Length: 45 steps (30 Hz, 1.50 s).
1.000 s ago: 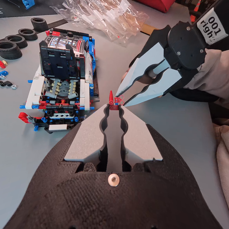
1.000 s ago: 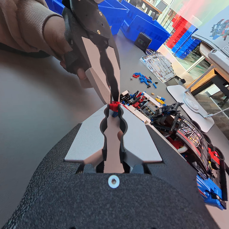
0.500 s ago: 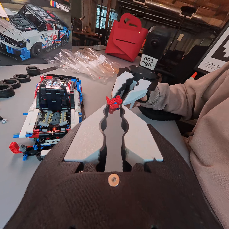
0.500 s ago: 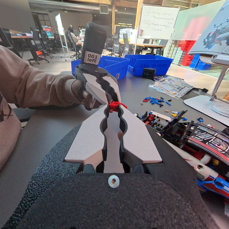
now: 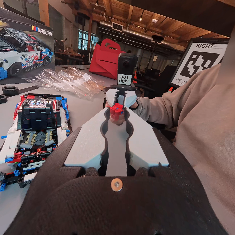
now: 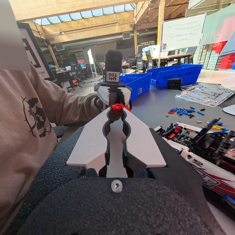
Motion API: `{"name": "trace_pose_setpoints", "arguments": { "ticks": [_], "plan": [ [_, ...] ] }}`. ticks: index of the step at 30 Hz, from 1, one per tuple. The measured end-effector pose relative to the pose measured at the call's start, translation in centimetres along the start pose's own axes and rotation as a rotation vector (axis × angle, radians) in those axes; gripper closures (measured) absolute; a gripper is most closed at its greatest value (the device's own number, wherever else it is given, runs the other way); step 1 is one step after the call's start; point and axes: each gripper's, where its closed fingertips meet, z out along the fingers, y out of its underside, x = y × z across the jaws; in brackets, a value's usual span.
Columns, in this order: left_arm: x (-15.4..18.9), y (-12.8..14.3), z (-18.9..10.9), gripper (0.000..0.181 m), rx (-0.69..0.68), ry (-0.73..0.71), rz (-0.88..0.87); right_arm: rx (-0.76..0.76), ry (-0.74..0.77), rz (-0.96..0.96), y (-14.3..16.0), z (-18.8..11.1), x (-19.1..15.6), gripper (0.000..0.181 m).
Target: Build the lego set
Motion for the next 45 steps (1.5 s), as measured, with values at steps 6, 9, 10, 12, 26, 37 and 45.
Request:
{"name": "trace_pose_setpoints", "arguments": {
  "ticks": [6, 9, 10, 12, 26, 37, 45],
  "plan": [
    [0.4, 0.5, 0.1, 0.160, -0.015, 0.029, 0.018, 0.037, -0.052, 0.054, -0.6, -0.2, -0.5, 0.171],
    [0.7, 0.7, 0.2, 0.166, -0.029, 0.050, 0.016, 0.025, -0.060, 0.041, -0.4, -0.1, -0.8, 0.171],
    [0.8, 0.8, 0.2, 0.166, -0.035, 0.056, 0.008, 0.018, -0.064, 0.039, -0.3, -0.1, -0.9, 0.170],
    [0.9, 1.1, 0.3, 0.166, -0.059, 0.068, -0.010, -0.002, -0.064, 0.012, -0.1, -0.1, -1.0, 0.170],
    [1.6, 2.4, 0.8, 0.168, -0.105, 0.140, -0.140, -0.113, -0.112, -0.052, 1.0, -0.4, -2.1, 0.170],
    [2.0, 2.8, 0.7, 0.168, -0.128, 0.144, -0.133, -0.111, -0.135, -0.031, 1.3, -0.3, -2.5, 0.170],
    [3.2, 2.2, 0.8, 0.168, -0.120, 0.178, -0.098, -0.059, -0.214, 0.040, 0.5, -0.4, -3.6, 0.170]
  ]
}}
